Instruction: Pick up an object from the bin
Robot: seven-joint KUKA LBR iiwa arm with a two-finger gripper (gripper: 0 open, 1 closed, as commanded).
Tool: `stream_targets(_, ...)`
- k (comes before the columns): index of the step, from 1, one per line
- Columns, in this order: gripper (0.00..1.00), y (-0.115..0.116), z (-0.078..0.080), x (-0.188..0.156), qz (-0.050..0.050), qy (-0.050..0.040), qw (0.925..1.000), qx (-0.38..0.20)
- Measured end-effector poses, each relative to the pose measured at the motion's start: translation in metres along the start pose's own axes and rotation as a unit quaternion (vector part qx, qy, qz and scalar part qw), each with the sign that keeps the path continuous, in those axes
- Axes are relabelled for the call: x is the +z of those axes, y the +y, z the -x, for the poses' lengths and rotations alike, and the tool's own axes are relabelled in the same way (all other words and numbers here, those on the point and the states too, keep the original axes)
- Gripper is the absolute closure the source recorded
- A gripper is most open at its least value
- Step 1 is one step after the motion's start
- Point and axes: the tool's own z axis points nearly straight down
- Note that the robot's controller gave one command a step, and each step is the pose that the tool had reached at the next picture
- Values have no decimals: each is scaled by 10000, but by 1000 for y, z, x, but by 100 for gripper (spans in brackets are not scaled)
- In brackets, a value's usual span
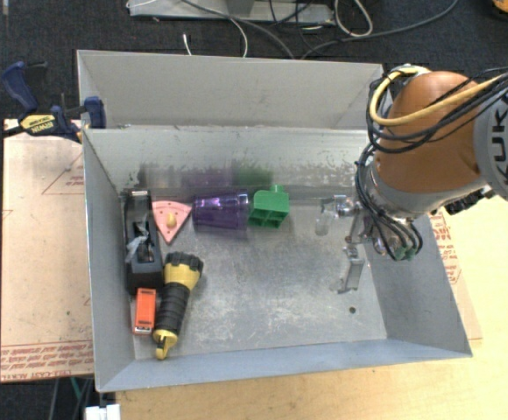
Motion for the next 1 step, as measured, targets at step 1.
stream_targets(1,0,0,1,-4,-2,-41,10000,-4)
